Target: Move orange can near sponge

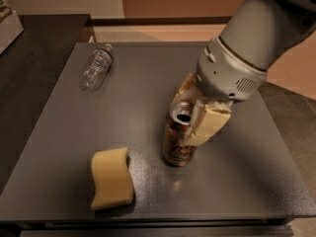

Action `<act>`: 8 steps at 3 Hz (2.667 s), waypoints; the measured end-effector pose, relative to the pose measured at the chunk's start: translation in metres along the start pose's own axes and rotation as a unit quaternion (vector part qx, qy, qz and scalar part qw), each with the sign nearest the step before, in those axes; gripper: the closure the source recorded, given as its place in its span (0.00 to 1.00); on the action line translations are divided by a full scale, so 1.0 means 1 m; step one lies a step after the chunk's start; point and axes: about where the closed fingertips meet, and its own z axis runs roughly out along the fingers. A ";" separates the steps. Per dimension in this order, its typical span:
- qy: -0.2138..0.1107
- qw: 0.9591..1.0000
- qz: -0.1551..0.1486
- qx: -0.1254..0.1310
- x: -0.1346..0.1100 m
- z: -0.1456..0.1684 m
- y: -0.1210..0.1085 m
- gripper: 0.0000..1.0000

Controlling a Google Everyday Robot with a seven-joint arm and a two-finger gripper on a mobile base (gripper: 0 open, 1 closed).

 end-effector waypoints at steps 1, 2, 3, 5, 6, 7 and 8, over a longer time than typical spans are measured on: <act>-0.002 1.000 -0.026 -0.013 -0.019 0.015 0.007 1.00; -0.001 0.999 -0.044 -0.019 -0.031 0.027 0.012 1.00; 0.002 0.998 -0.061 -0.016 -0.037 0.037 0.016 0.81; 0.003 0.998 -0.069 -0.010 -0.041 0.039 0.018 0.36; 0.004 0.997 -0.071 -0.007 -0.043 0.038 0.019 0.13; 0.005 0.997 -0.073 -0.003 -0.045 0.036 0.019 0.00; 0.005 0.997 -0.073 -0.003 -0.045 0.036 0.019 0.00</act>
Offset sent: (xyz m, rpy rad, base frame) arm -0.0261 0.0521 -0.0228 -0.0078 0.0061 0.1428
